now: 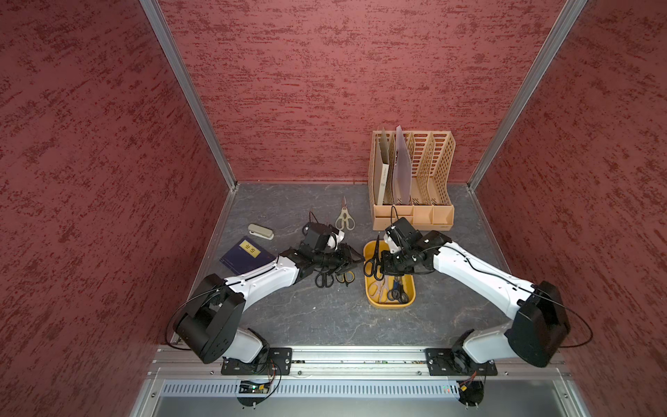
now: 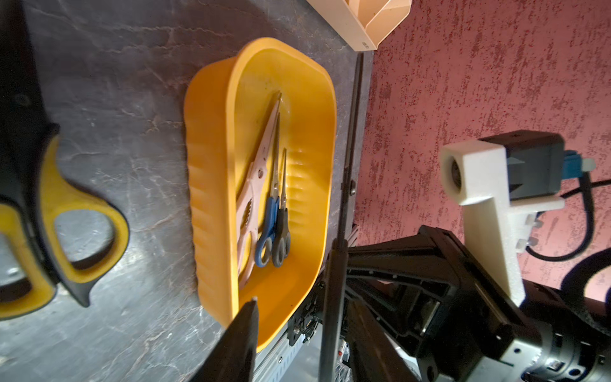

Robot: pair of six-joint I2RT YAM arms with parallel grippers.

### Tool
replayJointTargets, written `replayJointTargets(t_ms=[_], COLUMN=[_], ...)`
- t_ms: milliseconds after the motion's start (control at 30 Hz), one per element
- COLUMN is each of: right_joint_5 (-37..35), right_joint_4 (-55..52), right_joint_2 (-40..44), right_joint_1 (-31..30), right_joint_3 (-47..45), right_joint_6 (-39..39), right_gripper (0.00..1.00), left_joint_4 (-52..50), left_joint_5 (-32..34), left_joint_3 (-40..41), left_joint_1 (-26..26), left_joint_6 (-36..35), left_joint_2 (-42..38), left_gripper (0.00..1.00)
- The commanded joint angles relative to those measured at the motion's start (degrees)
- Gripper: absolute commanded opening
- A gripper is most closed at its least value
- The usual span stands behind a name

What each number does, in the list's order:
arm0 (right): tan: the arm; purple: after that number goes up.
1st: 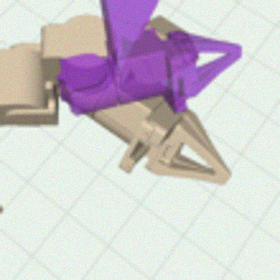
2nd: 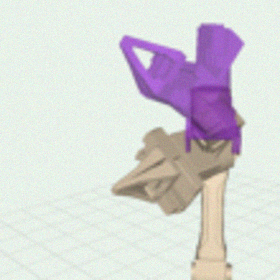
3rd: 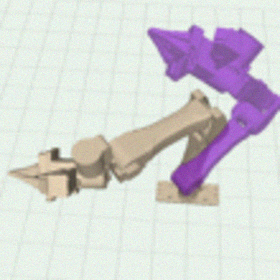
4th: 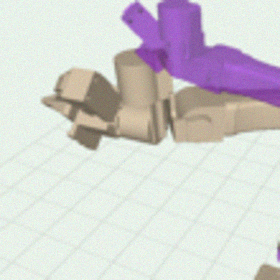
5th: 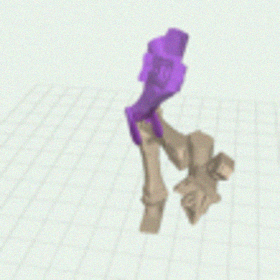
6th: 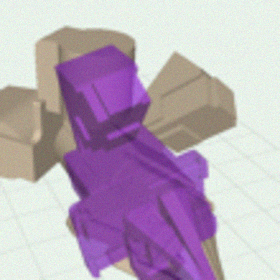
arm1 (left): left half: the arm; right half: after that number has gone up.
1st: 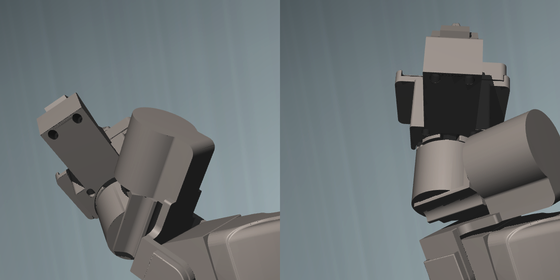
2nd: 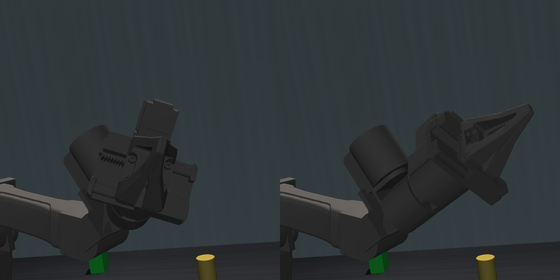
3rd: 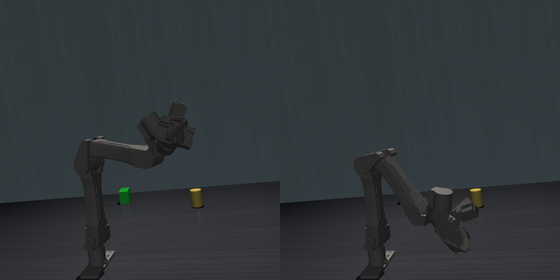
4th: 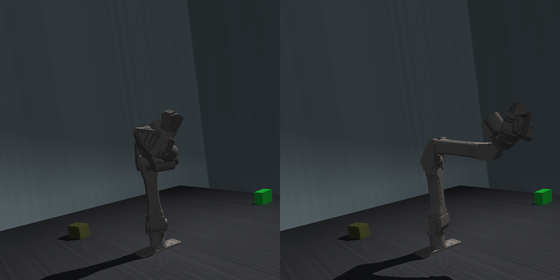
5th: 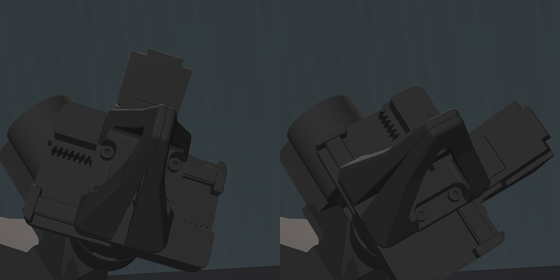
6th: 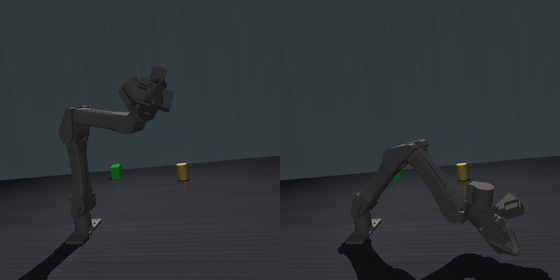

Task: Take the scissors out of the storage box
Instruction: Pick up the scissors from the storage box, then place the scissors at the center of the board.

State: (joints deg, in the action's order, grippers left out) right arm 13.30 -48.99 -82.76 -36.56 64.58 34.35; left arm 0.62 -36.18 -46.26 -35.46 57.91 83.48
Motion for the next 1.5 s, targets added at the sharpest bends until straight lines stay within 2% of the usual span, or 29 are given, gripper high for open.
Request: replayJointTargets(t_ms=[0,600,733,933,1033,1133,1233,1467], right_joint_5=[2.4,2.2,1.9,0.7,-1.4,-3.4,-3.7,-1.6], right_joint_4=[3.0,3.3,3.1,1.9,0.2,-1.5,-2.3,-1.1], right_joint_2=[-0.1,-0.3,-0.4,-0.4,-0.4,-0.4,-2.1,-5.7], right_joint_1=[-0.4,-0.4,-0.4,-0.3,-0.1,0.3,0.6,0.7], right_joint_3=[1.7,2.0,2.7,4.2,5.4,6.7,7.7,9.3], right_joint_6=[1.4,1.3,1.2,0.5,-0.6,-1.9,-3.3,-4.9], right_gripper=[0.05,0.07,0.15,0.35,0.38,0.39,0.40,0.40], left_joint_4=[3.5,5.1,4.9,4.4,2.6,-1.7,-9.6,-30.8], left_joint_5=[-1.0,-0.7,-0.2,1.6,2.2,2.5,2.6,-1.6], left_joint_3=[-0.9,-0.8,-0.7,-0.6,-0.5,0.2,1.9,5.8], left_joint_1=[-0.6,-2.8,-2.9,-2.8,-2.1,0.2,4.8,22.8], left_joint_6=[0.8,0.9,1.0,0.7,-0.4,-2.7,-6.7,-17.6], left_joint_2=[0.6,0.9,0.8,-0.1,-1.0,-3.5,-8.4,-20.0], left_gripper=[0.43,0.15,0.13,0.13,0.13,0.13,0.13,0.16])
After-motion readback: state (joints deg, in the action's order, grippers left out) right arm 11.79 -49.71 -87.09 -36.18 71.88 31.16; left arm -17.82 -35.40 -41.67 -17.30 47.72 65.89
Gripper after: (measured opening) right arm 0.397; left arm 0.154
